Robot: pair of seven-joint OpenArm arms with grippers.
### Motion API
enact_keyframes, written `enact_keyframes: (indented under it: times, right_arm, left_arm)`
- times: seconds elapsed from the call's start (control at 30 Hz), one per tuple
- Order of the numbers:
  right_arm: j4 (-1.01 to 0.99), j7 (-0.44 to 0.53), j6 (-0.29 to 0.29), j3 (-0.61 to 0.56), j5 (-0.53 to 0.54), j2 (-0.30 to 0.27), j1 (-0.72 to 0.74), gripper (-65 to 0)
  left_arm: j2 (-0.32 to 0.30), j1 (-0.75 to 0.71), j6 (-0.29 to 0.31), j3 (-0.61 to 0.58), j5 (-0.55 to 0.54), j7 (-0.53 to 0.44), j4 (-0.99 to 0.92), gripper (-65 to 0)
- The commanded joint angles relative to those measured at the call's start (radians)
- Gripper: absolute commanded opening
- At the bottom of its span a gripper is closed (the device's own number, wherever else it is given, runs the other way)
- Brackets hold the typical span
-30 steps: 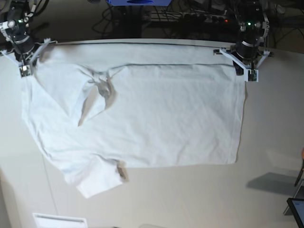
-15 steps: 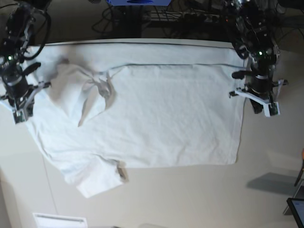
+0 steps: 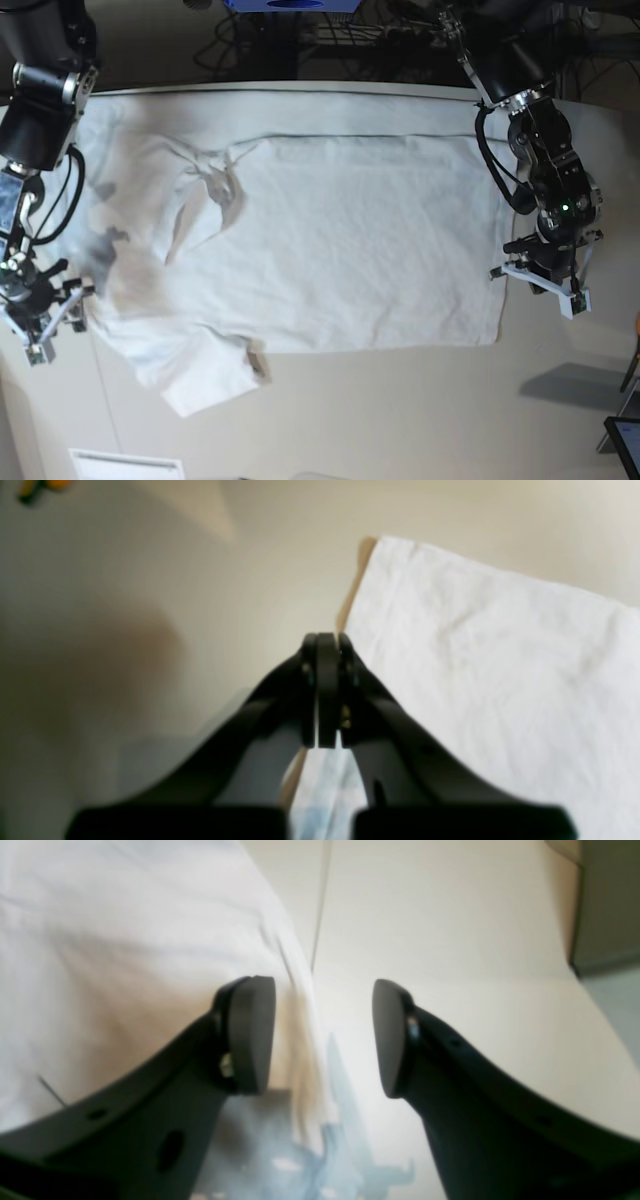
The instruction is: Fold the T-shirt properly
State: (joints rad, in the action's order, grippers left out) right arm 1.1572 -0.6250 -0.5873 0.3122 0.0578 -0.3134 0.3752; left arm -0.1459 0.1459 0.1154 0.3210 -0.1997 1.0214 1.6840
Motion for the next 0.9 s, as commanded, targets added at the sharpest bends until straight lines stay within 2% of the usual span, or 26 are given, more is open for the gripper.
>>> enact_keyframes:
  times: [0.0,0.13,0.23,0.33,0.5,0.67,0.73,0.87]
  right_arm:
    - [-0.036,0.041,0.005,-0.006,0.006,-0.019,0.055,-29.5]
    - [-0.265,0.110,0.005,-0.011,0.006,-0.039,0.179,-20.9]
    - [-0.432,0.167,0.005,-0.011,0.006,-0.048,0.258,-18.0]
    - [-0.553,0.218,0.005,-0.011,0.006,-0.051,0.311,-17.7]
    - [-0.682,0.279,0.005,-0.011,0.006,-0.069,0.348,-17.7]
    - [-0.747,0.331,0.005,-0.011,0.001,-0.069,0.348,-17.7]
    - [-0.758,0.350,0.005,-0.011,0.001,-0.069,0.348,-17.7]
    - [-0.759,0.351,0.005,-0.011,0.000,-0.066,0.344,-18.0]
  left_arm:
    - [-0.036,0.031,0.002,0.002,-0.001,-0.016,-0.014,-63.5]
    - [-0.071,0.045,0.002,-0.016,-0.001,-0.023,-0.048,-58.1]
    - [-0.097,0.037,0.002,-0.041,0.001,-0.105,-0.065,-58.1]
    - [-0.119,0.034,0.002,-0.039,0.001,-0.145,-0.098,-57.9]
    - [-0.130,0.045,0.002,-0.038,-0.005,-0.151,-0.178,-57.9]
    - [-0.137,0.047,0.002,-0.036,-0.005,-0.157,-0.193,-57.9]
    - [-0.145,0.047,0.002,-0.044,-0.011,-0.192,-0.193,-57.9]
    - [-0.146,0.047,0.002,-0.044,-0.010,-0.209,-0.215,-57.9]
